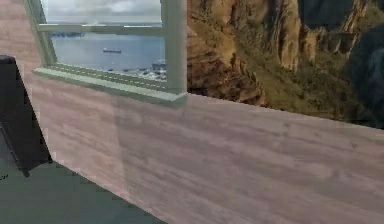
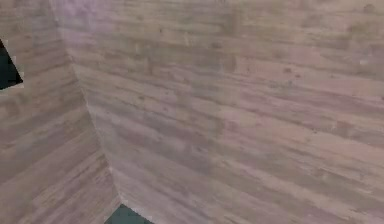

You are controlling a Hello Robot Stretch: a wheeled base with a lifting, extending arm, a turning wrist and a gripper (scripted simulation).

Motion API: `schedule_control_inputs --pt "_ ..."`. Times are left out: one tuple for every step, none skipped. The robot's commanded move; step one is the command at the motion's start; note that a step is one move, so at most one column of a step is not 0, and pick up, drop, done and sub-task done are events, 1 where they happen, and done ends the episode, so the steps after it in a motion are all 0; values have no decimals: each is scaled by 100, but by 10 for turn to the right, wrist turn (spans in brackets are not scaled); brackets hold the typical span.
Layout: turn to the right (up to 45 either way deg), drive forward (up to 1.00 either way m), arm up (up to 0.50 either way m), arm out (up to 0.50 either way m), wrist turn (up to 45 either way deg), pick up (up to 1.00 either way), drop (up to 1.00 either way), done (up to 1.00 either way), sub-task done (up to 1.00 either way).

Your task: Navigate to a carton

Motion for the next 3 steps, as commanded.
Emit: schedule_control_inputs --pt "-150 0 0 0 0 0 0 0 0" --pt "0 20 0 0 0 0 0 0 0" --pt "-390 0 0 0 0 0 0 0 0"
